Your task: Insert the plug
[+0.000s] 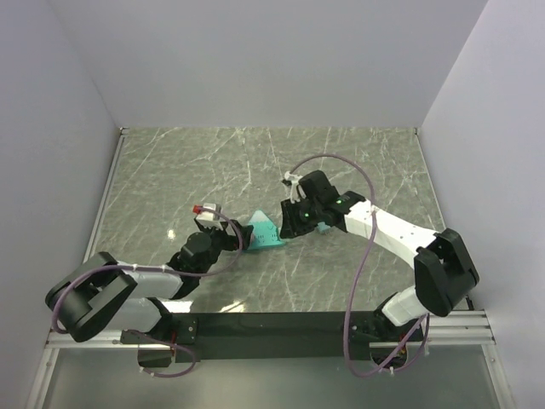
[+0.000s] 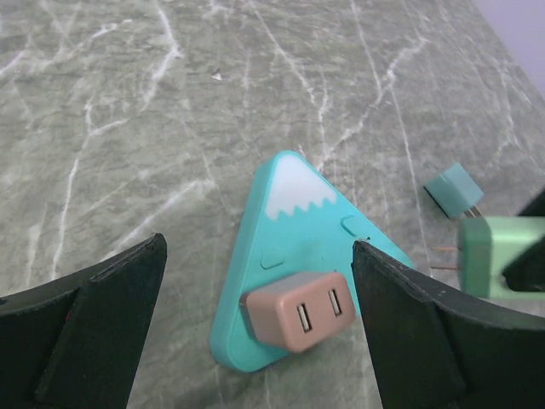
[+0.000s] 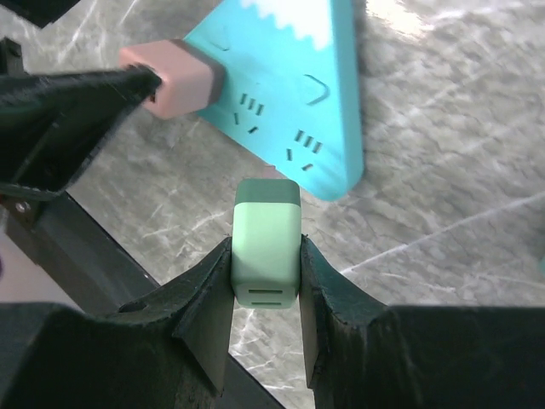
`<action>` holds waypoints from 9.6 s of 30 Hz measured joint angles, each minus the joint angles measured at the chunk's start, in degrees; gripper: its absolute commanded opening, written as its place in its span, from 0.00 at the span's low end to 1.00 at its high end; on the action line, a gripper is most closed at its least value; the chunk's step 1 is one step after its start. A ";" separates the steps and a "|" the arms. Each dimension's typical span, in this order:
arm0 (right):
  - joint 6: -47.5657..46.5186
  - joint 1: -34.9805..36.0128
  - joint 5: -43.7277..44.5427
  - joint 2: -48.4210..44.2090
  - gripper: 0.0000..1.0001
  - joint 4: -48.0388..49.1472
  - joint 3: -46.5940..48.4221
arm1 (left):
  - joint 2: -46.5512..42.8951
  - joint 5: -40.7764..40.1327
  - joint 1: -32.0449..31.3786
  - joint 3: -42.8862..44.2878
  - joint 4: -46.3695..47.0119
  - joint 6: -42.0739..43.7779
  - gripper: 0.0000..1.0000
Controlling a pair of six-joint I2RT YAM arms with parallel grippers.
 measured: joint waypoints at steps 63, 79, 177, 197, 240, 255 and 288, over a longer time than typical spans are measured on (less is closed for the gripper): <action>0.39 11.80 16.41 -9.53 0.00 2.23 -11.76 | 32.54 33.57 1.88 14.23 21.99 13.16 0.93; 7.26 8.90 29.38 -27.65 0.00 -4.70 -12.79 | 35.12 39.71 -0.76 24.96 20.79 14.67 0.95; -0.39 13.07 25.05 30.38 0.00 -41.09 38.18 | 15.65 23.52 4.98 1.33 15.58 -9.38 0.94; 3.28 13.05 35.10 26.91 0.20 -33.83 32.28 | 17.29 23.76 4.98 1.33 16.02 -8.52 0.93; 3.48 12.02 39.06 19.93 0.19 -22.12 21.84 | 18.69 23.76 4.98 1.33 15.98 -8.52 0.92; 3.72 12.02 37.86 19.93 0.14 -22.47 21.86 | 18.69 24.00 4.98 1.33 16.02 -8.52 0.92; 3.43 11.63 38.10 20.31 0.12 -24.37 21.49 | 17.99 23.96 4.98 1.33 15.17 -7.52 0.92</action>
